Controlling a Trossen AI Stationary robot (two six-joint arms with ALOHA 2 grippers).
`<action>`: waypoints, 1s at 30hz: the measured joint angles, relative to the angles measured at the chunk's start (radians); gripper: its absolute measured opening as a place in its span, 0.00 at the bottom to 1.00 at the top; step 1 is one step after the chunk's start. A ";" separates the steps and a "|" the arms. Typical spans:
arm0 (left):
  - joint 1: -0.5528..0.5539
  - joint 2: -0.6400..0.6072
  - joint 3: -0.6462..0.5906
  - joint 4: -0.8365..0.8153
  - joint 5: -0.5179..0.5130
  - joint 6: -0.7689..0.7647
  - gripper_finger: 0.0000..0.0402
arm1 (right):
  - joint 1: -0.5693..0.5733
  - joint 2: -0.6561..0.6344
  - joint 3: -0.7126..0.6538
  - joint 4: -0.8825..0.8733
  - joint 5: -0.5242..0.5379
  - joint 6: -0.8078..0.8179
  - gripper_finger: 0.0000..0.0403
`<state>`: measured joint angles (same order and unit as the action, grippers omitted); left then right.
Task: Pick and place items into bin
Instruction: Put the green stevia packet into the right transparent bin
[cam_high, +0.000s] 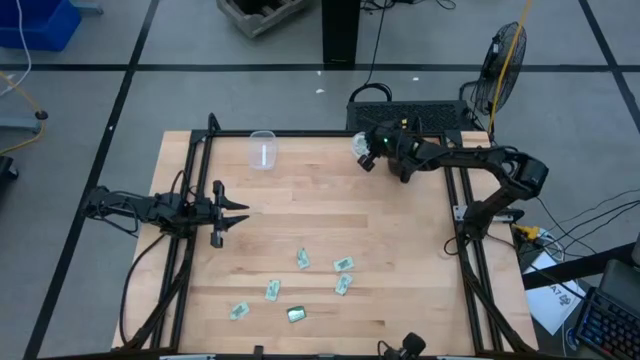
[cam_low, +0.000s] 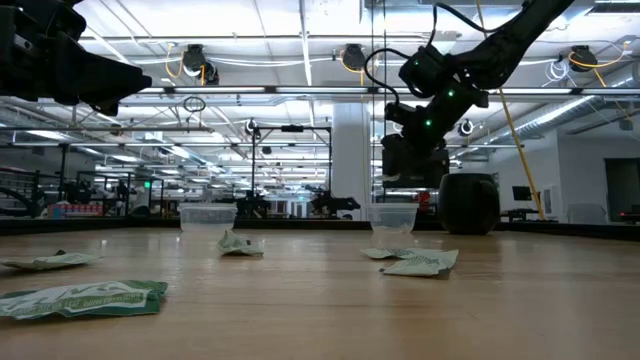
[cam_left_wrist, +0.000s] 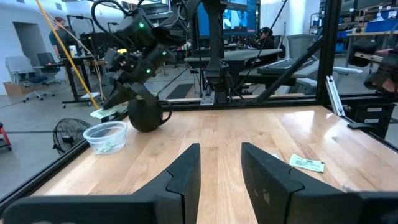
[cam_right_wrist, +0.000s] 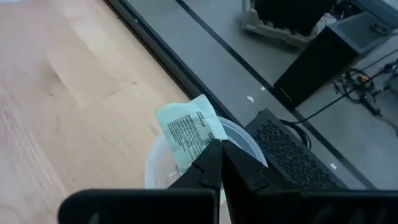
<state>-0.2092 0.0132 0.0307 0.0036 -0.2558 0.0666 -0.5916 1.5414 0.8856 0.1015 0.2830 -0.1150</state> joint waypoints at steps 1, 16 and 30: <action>0.000 0.000 0.000 0.000 0.000 0.000 0.30 | -0.004 0.000 0.000 0.000 0.000 0.004 0.00; 0.000 0.000 0.000 0.000 0.000 0.000 0.30 | -0.051 0.000 0.000 0.011 -0.078 0.051 0.00; 0.000 0.000 0.000 0.000 0.000 0.000 0.30 | -0.051 0.021 0.001 0.018 -0.048 0.050 0.05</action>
<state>-0.2092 0.0129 0.0308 0.0036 -0.2558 0.0667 -0.6422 1.5621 0.8864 0.1199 0.2346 -0.0649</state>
